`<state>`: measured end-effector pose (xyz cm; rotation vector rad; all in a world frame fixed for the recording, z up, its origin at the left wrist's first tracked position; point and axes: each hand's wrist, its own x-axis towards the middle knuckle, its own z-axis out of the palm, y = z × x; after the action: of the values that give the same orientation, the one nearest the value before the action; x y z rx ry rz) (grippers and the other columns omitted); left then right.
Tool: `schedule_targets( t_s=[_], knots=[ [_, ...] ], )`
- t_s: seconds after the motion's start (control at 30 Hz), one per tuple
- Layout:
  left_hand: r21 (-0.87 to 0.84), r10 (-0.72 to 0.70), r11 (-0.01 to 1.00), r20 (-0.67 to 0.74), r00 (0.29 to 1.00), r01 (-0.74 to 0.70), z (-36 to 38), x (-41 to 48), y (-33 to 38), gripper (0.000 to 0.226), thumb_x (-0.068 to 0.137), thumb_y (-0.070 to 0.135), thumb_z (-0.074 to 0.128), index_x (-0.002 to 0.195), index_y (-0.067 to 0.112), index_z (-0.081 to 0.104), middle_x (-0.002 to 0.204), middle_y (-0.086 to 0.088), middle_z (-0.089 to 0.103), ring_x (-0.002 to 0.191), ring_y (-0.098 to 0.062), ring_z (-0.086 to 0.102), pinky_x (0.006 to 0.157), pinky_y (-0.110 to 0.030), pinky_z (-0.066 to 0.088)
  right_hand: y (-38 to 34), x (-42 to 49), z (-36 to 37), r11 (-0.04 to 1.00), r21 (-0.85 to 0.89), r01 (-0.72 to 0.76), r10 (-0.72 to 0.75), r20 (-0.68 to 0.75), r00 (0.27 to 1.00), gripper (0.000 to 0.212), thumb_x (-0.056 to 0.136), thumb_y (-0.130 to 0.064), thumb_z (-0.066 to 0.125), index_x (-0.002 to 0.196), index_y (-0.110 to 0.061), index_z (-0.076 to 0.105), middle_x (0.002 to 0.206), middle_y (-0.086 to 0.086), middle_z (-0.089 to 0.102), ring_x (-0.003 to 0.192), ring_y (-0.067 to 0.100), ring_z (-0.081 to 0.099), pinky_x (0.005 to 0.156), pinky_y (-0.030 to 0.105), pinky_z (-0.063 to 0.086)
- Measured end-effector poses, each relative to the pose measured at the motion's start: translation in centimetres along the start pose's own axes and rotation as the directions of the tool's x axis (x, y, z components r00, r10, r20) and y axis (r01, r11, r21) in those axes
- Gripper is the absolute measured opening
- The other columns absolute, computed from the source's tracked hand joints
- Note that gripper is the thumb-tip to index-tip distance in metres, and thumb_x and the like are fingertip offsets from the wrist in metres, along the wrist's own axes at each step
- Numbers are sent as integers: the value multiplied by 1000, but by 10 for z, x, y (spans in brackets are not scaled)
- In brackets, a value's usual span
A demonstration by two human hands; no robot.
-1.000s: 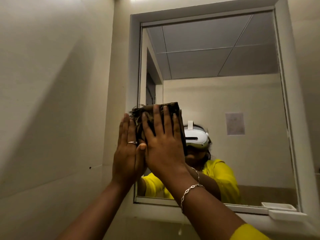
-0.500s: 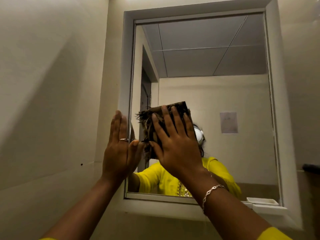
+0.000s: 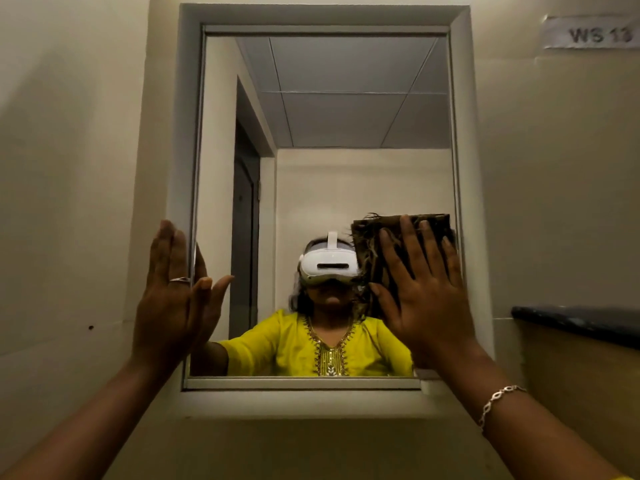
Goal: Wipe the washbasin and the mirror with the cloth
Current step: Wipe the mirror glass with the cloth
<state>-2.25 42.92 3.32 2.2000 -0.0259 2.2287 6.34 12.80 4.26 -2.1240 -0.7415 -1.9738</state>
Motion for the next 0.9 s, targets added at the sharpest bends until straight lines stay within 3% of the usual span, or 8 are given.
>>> schedule_targets(
  t_s=[0.1, 0.27, 0.53, 0.73, 0.9],
  knots=[
    [-41, 4, 999, -9, 1000, -4, -6, -3, 9, 84, 91, 61, 22, 141, -6, 17, 151, -22, 12, 142, -16, 1, 111, -39, 22, 20, -7, -4, 998, -42, -54, 54, 1, 999, 61, 94, -49, 20, 146, -18, 24, 154, 14, 18, 143, 31, 13, 115, 49, 13],
    [-20, 16, 1000, 9, 1000, -16, -5, -11, 6, 83, 91, 59, 26, 141, -6, 16, 150, -24, 12, 143, -18, 1, 115, -21, 9, 35, -10, -7, 989, -77, -128, 127, -13, 992, 63, 93, -50, 23, 147, -19, 17, 155, 16, 16, 143, 31, 9, 116, 48, 8],
    [-29, -4, 1000, -17, 1000, 4, -3, -13, 6, 82, 92, 57, 28, 140, -8, 18, 149, -25, 14, 141, -27, 8, 115, -23, 11, 8, -13, 0, 972, -42, -230, 228, -61, 972, 64, 94, -49, 20, 147, -15, 18, 154, 19, 14, 142, 34, 8, 115, 47, 4],
    [-55, -18, 998, -27, 999, 17, -1, -13, 4, 80, 91, 56, 31, 140, -6, 19, 150, -21, 13, 141, -26, 10, 115, -21, 13, -42, -12, 8, 979, 10, -205, 205, -61, 977, 64, 95, -50, 17, 146, -12, 22, 152, 22, 17, 141, 39, 11, 114, 51, 7],
    [-28, -27, 999, -33, 999, 26, 9, -15, -6, 81, 85, 37, 58, 143, 0, 15, 153, -17, 10, 142, -25, 9, 115, -28, 18, -96, 1, 15, 988, 59, -140, 143, -51, 988, 64, 92, -49, 27, 145, -13, 26, 152, 21, 20, 140, 39, 12, 113, 52, 8]
  ],
)
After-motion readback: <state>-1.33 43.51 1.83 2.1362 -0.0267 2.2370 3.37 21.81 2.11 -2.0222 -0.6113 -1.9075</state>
